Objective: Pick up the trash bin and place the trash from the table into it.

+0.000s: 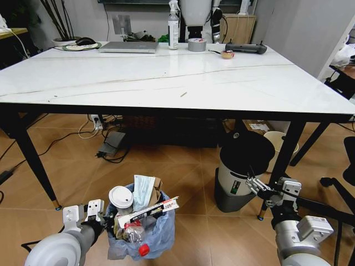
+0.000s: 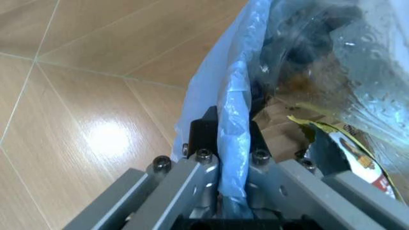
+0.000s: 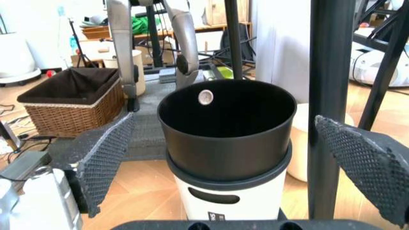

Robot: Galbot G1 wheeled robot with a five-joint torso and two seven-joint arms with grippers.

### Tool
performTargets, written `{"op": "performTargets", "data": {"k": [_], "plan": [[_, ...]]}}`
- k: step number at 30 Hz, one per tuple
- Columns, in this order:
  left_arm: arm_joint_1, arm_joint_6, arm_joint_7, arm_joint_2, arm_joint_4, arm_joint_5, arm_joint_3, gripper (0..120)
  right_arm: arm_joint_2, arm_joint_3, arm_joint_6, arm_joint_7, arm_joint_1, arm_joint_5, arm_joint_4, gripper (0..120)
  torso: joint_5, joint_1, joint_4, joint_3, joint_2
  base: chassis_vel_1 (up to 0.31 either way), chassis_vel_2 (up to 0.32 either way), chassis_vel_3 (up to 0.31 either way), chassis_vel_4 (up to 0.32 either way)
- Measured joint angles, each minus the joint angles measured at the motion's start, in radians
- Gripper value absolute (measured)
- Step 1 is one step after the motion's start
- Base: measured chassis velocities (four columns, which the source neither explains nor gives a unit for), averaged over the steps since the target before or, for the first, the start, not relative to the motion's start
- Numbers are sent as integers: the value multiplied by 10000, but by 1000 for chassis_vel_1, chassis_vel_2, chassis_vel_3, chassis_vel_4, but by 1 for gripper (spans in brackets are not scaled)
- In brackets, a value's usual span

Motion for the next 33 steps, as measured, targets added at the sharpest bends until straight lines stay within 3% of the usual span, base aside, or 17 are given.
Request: {"op": "performTargets", "data": {"k": [33], "plan": [[183,0,330,-193,296,514,-116,0,37,-11,81,-27,-66,-174,107,100,0,-209,-1,-1091,-1305,0,0,0,0]]}}
